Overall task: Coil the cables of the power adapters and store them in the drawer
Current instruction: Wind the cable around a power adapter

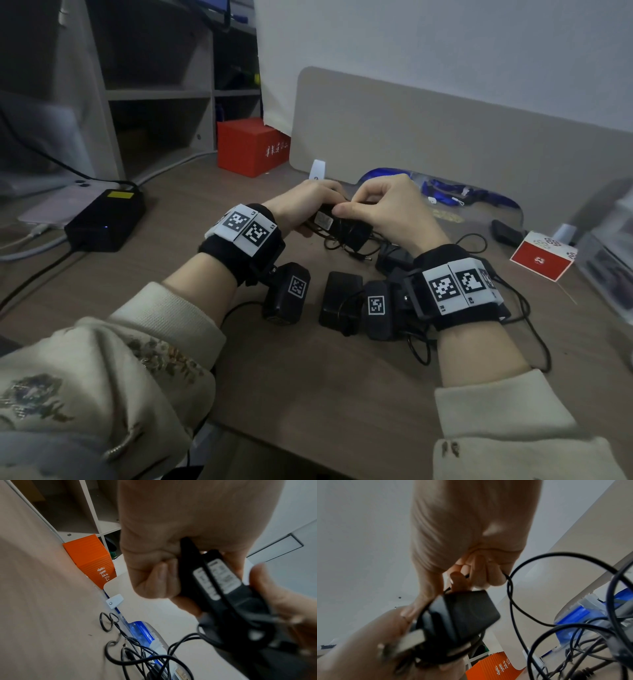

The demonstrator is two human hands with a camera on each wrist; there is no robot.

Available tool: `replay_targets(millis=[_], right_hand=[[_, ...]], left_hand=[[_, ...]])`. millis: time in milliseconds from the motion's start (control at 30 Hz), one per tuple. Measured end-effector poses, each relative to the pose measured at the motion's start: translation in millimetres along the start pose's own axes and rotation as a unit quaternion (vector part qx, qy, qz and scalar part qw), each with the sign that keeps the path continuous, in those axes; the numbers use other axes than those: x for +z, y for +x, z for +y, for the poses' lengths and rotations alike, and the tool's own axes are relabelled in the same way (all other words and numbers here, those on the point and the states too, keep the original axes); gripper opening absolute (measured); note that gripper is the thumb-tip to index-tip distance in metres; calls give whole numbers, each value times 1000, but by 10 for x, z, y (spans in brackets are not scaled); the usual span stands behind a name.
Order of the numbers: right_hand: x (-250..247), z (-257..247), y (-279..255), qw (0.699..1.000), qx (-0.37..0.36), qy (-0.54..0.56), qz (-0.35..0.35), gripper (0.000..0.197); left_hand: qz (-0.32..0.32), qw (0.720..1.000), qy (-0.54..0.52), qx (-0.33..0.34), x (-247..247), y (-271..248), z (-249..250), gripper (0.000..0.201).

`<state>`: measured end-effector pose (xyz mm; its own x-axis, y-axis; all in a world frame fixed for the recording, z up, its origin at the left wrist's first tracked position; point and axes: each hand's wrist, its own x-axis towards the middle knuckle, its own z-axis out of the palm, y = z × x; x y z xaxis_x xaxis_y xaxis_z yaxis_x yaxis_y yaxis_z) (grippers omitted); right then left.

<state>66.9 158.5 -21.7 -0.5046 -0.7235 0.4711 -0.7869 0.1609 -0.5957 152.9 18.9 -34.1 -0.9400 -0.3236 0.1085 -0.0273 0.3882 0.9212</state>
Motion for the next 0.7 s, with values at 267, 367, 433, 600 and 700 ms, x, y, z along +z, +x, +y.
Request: replay_targets(millis=[267, 367, 433, 600, 700], right_hand=[[-28, -21, -22, 980, -24, 198, 9, 18], [-55, -24, -21, 971, -27, 238, 6, 15], [-51, -22, -17, 968, -20, 248, 10, 18], [-15, 1, 4, 974, -31, 223, 30, 22], [-22, 25, 20, 977, -48, 205, 30, 18]], left_hand=[[-84, 983, -160, -28, -66, -27, -41, 26], [-110, 965, -239, -11, -79, -35, -27, 22], [-132, 950, -281, 5, -61, -60, 4, 11], [-145, 920, -364, 23, -15, -77, 3, 16], [-134, 906, -401, 33, -5, -46, -10, 19]])
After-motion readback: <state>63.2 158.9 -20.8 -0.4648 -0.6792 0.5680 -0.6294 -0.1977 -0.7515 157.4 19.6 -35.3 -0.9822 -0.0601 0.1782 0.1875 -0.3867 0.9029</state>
